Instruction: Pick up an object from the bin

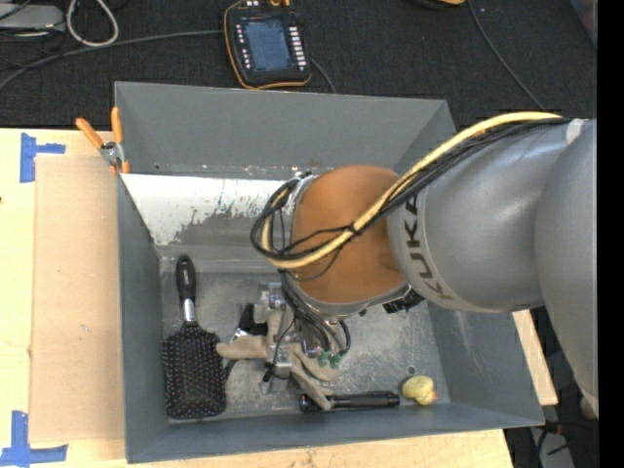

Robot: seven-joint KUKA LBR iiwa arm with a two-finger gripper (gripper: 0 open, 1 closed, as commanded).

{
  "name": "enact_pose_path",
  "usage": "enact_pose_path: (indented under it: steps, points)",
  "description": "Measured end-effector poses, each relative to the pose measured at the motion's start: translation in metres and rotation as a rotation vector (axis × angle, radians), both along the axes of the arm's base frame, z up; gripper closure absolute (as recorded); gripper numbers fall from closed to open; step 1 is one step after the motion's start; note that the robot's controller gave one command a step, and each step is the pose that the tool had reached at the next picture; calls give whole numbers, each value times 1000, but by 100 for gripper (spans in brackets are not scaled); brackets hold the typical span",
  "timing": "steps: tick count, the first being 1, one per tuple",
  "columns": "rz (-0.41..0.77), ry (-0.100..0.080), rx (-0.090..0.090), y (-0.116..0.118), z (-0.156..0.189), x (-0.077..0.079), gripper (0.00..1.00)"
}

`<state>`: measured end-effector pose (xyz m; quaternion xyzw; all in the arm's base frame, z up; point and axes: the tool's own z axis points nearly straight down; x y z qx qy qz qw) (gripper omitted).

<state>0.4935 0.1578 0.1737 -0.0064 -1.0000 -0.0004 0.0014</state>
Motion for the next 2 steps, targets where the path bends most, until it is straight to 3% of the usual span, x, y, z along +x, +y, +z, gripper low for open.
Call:
enact_pose_path:
  steps: [1, 2]
  points:
    - [0, 0, 0, 0, 0, 0, 0]
    - [-51, 6, -1, -5, -47, 11, 0]
